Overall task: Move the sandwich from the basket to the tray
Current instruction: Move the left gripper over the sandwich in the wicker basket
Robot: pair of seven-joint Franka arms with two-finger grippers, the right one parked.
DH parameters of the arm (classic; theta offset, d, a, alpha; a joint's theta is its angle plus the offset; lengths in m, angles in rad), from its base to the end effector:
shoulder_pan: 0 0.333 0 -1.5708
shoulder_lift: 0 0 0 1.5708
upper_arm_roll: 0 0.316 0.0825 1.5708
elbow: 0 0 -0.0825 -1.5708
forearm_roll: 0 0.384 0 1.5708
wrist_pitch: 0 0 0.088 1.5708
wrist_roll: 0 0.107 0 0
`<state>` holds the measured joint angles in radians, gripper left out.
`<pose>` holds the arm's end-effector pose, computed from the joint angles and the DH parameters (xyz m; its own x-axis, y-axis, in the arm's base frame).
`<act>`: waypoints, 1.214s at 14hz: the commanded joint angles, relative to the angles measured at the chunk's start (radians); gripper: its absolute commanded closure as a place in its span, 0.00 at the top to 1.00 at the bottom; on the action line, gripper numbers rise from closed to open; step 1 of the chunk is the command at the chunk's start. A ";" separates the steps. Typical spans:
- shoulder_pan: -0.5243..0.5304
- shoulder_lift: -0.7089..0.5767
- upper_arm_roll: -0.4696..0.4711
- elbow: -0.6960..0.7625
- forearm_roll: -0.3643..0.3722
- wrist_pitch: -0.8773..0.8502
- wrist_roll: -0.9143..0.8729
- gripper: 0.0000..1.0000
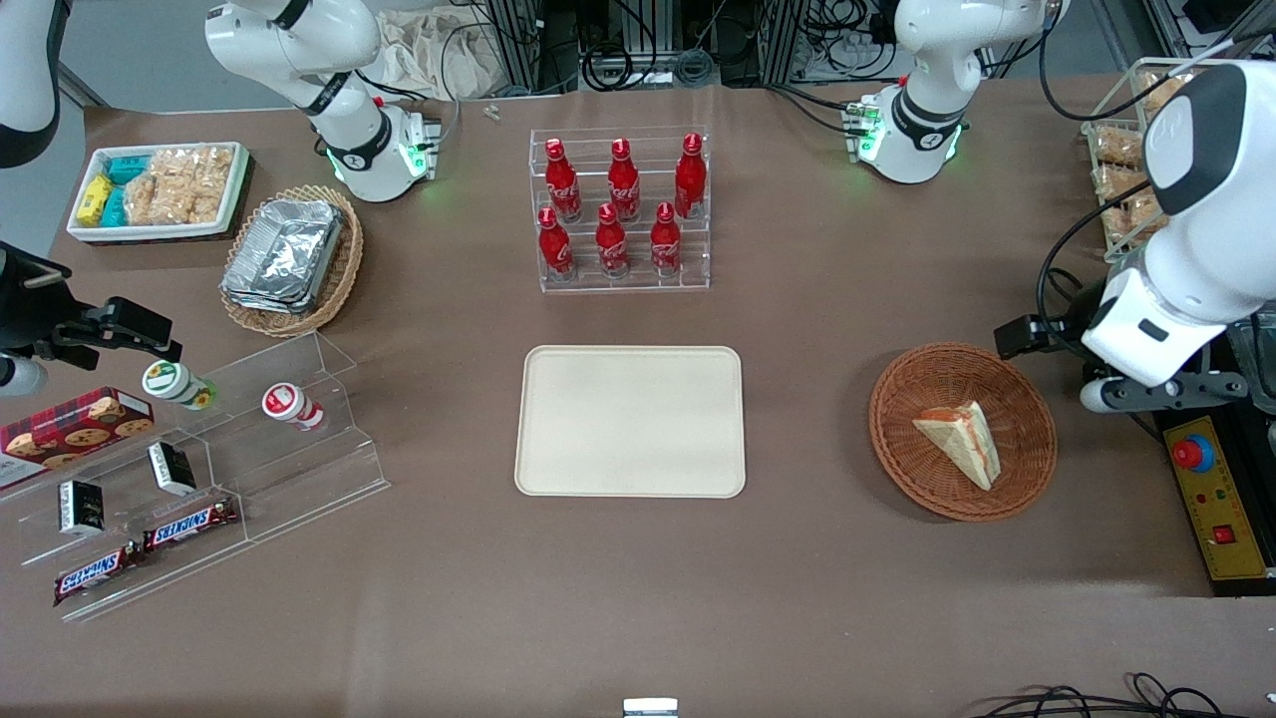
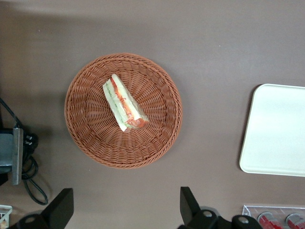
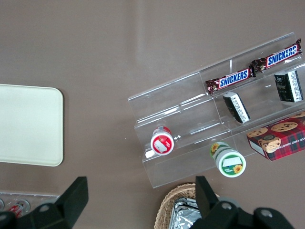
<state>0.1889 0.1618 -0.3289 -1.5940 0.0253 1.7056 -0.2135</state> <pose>0.6019 -0.0693 0.5356 0.9963 0.0719 -0.0463 0.0728 -0.9972 0.0177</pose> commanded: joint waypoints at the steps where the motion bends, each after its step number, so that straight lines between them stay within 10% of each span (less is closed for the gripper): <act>1: 0.009 0.021 -0.010 -0.042 0.025 0.079 -0.073 1.00; 17: 0.033 0.217 0.036 -0.277 0.119 0.513 -0.417 1.00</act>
<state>0.2181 0.3764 -0.2865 -1.8706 0.1177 2.2073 -0.5913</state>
